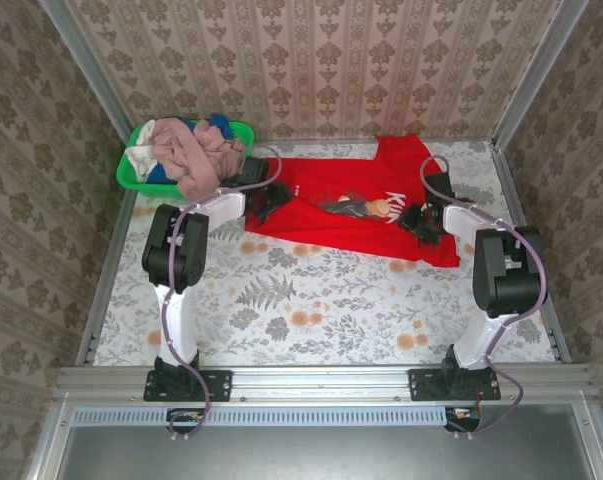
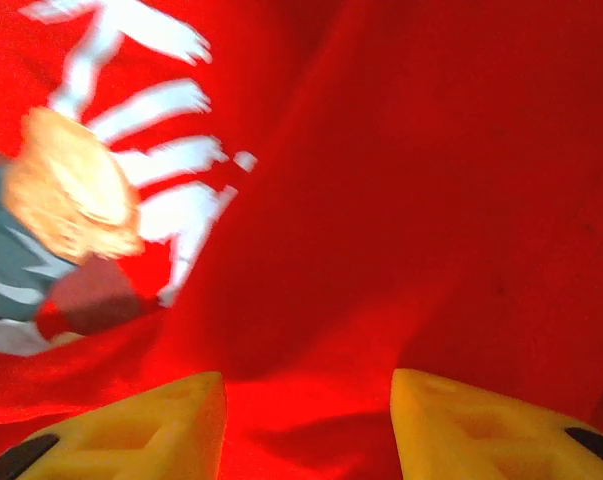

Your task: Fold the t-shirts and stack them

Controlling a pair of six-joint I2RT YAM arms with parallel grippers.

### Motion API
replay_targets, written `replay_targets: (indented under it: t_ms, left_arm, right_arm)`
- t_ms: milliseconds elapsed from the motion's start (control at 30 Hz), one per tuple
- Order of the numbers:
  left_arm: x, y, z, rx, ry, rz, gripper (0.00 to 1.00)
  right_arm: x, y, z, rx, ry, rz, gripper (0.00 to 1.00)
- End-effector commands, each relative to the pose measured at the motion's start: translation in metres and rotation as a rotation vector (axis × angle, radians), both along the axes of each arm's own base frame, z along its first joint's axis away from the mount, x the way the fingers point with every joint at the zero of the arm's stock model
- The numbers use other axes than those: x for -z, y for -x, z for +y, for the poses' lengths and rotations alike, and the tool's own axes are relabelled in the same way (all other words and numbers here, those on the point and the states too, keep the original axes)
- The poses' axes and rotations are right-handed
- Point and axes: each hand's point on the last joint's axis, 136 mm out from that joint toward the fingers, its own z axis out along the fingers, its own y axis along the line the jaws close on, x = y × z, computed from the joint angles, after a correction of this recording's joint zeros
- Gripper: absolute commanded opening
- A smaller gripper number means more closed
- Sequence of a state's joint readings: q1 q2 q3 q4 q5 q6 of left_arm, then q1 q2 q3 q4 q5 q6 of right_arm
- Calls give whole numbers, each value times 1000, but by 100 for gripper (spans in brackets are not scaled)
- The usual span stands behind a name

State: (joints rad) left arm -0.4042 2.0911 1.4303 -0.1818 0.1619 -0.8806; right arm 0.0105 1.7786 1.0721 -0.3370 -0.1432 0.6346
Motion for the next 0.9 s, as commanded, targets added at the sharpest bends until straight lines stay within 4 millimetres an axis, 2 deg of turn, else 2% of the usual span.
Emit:
replay_targets:
  t_ms: [0, 167, 267, 400, 433, 533, 600, 667, 767, 867]
  left_arm:
    - [1, 20, 8, -14, 10, 20, 67]
    - [37, 80, 32, -29, -30, 140, 67]
    - [48, 115, 44, -45, -45, 195, 67]
    - [46, 153, 52, -55, -67, 229, 69]
    - [43, 163, 47, -35, -74, 230, 71]
    - [38, 181, 48, -27, -97, 241, 74]
    - [31, 185, 48, -24, -104, 230, 76]
    - [16, 179, 46, -11, -110, 189, 80]
    - [-21, 156, 45, 26, -157, 81, 88]
    - [-56, 124, 49, 76, -252, -33, 95]
  right_arm:
    - [10, 20, 11, -15, 2, 35, 52]
    - [26, 60, 15, -26, 57, 135, 55]
    - [27, 89, 14, -31, 79, 187, 56]
    - [27, 135, 7, 19, 78, 235, 56]
    - [27, 147, 6, 34, 76, 241, 56]
    - [25, 174, 5, 58, 60, 248, 56]
    - [21, 180, 5, 57, 47, 229, 56]
    - [9, 174, 6, 26, 51, 181, 56]
    - [-23, 148, 6, -28, 77, 59, 59]
    - [-59, 115, 4, -86, 120, -80, 62]
